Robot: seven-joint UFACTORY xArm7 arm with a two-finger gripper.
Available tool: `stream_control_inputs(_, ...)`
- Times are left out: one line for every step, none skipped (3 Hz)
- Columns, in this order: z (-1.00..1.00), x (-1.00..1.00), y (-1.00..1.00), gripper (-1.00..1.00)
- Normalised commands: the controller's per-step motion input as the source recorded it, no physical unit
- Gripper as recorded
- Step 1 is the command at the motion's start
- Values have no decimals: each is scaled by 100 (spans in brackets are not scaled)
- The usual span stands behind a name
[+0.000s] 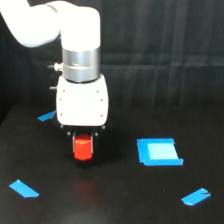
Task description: Pick up the red object from the table
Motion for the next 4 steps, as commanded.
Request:
stream_control_inputs(88,0,-1,-99)
stream_control_inputs(81,1,2,-100)
stream_control_inputs(87,5,5,-100)
stream_control_inputs(100,4,4,-100)
